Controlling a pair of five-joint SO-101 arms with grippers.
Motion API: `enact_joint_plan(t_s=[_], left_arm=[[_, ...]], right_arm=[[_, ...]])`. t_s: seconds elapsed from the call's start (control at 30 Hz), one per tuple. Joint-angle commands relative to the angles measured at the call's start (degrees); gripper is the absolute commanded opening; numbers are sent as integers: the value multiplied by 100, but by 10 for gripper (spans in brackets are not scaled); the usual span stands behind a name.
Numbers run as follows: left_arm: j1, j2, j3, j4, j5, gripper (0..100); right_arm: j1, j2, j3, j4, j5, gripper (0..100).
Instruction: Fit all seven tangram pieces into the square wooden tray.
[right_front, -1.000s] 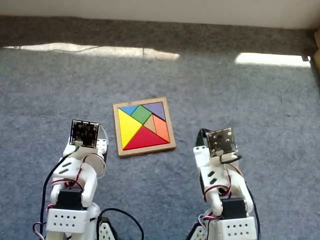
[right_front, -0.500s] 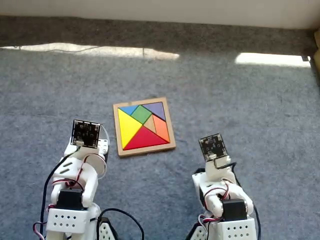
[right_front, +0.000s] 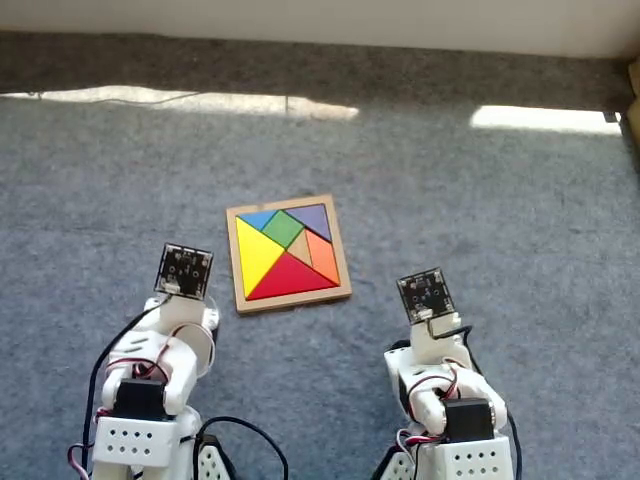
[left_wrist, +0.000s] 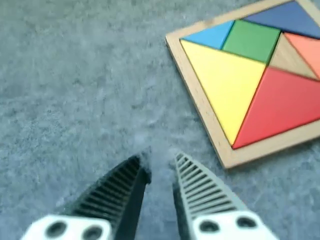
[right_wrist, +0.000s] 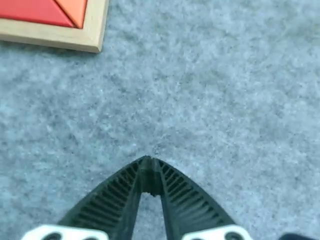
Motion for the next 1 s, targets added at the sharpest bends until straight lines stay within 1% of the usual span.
enact_joint_plan(t_s=[0.0, 0.03, 0.23, 0.3, 0.97], left_arm=[[-163, -110, 163, 1029, -44, 74], [-277, -119, 154, 1134, -35, 74], [-1165, -119, 154, 1160, -18, 74], [-1314, -119, 154, 1160, -18, 75], [-1358, -119, 154, 1178, -26, 76]], right_arm=[[57, -40, 848, 22, -18, 12], [57, -40, 848, 22, -18, 12], [57, -40, 848, 22, -18, 12], [57, -40, 848, 22, -18, 12], [57, -40, 848, 22, -18, 12]])
